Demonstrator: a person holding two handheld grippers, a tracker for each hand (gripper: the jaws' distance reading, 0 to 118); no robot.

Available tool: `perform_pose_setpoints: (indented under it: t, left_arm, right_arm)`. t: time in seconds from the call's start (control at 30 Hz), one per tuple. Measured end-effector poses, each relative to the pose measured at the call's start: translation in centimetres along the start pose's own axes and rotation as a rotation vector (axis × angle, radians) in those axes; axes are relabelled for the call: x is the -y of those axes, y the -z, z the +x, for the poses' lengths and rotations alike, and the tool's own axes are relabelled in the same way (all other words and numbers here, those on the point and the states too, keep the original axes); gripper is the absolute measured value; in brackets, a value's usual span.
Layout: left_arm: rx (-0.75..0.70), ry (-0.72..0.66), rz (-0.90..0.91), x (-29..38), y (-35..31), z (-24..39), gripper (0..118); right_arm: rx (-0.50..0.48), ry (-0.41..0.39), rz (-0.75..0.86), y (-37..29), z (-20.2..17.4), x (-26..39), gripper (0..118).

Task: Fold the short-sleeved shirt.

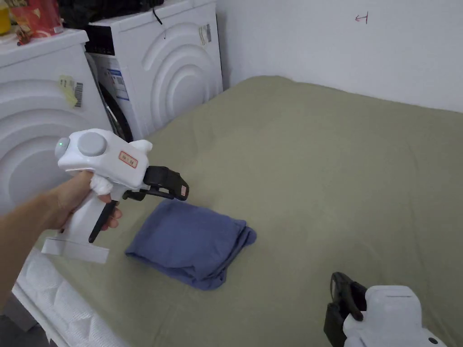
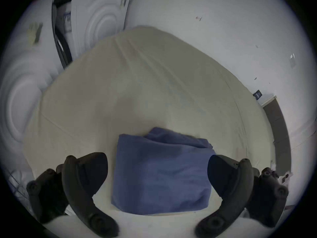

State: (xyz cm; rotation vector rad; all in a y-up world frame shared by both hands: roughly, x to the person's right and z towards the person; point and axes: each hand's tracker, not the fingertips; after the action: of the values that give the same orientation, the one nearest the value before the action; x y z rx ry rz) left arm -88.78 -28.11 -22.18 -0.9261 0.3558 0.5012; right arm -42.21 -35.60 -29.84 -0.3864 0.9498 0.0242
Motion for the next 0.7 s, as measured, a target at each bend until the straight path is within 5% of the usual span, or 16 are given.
perform_pose_setpoints:
  t: [0.07,0.13,0.17,0.2,0.43,0.7]
  left_arm:
    - [-0.103,0.040,0.081,0.2,-1.4,1.9,117]
    - [-0.114,0.043,0.121,0.5,-2.9,3.4,93]
    - [-0.133,0.059,0.135,0.9,-3.2,4.7,38]
    - [-0.167,0.110,0.171,1.6,-3.5,6.6,1]
    - [-0.089,0.277,0.358,8.5,-3.7,23.1,1]
    - [-0.008,0.365,0.600,19.9,-4.8,44.9,1]
  right_arm:
    - [0.006,0.014,0.004,-1.1,0.7,-0.3,0]
    - [0.019,0.015,0.010,-2.6,1.3,-0.9,0]
    - [0.028,0.013,0.018,-3.3,1.7,-1.1,0]
    - [0.044,0.016,0.030,-4.2,2.2,-1.6,0]
    - [0.133,0.002,0.105,-11.5,6.6,-5.4,0]
    - [0.425,-0.008,0.140,-24.2,14.2,-7.3,0]
